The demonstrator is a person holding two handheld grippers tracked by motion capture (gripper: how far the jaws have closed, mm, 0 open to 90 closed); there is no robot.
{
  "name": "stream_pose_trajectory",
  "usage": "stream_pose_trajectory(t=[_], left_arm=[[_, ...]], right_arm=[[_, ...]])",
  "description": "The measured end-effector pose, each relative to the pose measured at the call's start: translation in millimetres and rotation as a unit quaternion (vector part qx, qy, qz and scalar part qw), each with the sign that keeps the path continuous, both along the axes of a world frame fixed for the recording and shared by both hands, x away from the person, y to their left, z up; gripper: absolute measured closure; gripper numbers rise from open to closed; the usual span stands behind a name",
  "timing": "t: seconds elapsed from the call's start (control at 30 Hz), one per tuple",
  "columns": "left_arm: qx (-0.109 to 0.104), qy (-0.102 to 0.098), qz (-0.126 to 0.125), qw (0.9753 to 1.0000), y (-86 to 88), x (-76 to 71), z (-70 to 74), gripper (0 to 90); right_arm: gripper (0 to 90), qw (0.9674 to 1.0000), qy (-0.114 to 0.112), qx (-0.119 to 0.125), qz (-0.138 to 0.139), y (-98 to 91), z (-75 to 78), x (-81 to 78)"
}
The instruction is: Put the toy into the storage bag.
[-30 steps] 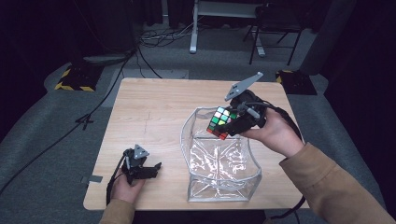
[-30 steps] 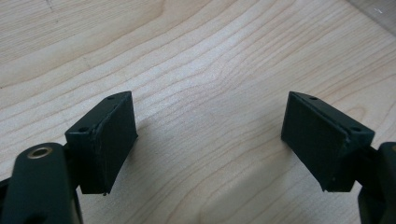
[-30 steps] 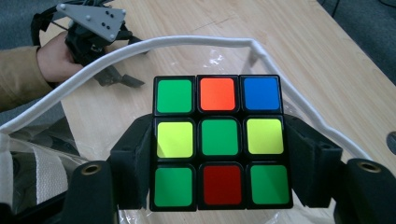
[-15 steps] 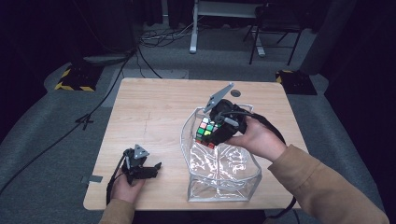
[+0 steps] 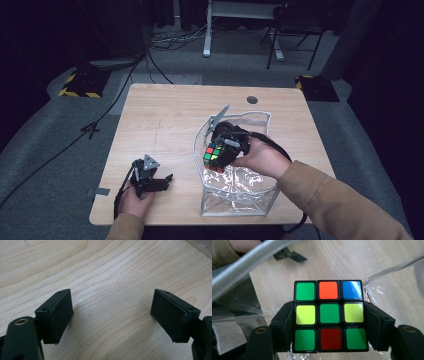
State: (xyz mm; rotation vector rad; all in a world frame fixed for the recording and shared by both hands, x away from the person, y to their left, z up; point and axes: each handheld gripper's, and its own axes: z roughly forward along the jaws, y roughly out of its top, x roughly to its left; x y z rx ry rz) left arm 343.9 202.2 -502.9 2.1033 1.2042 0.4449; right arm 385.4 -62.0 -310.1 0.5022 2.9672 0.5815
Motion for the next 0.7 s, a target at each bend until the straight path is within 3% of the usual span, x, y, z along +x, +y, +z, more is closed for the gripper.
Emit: stream_pose_trajectory(t=[0.07, 0.33, 0.47, 0.7], left_arm=[[0.001, 0.001, 0.0, 1.0, 0.1, 0.0, 0.2, 18.4], [0.001, 0.0, -0.001, 1.0, 0.1, 0.1, 0.1, 18.5], [0.002, 0.001, -0.001, 1.0, 0.2, 0.0, 0.3, 18.5], [0.001, 0.0, -0.001, 1.0, 0.2, 0.1, 0.2, 18.5]], right_arm=[[33.9, 0.9999, 0.013, -0.006, 0.008, 2.4, -7.0, -1.3], [33.9, 0.9986, 0.029, -0.024, 0.036, 6.5, -22.7, -8.9], [33.9, 0.9981, 0.032, -0.029, 0.043, 7.5, -26.1, -10.8], [33.9, 0.997, 0.056, -0.035, 0.04, 9.6, -37.3, -14.8]])
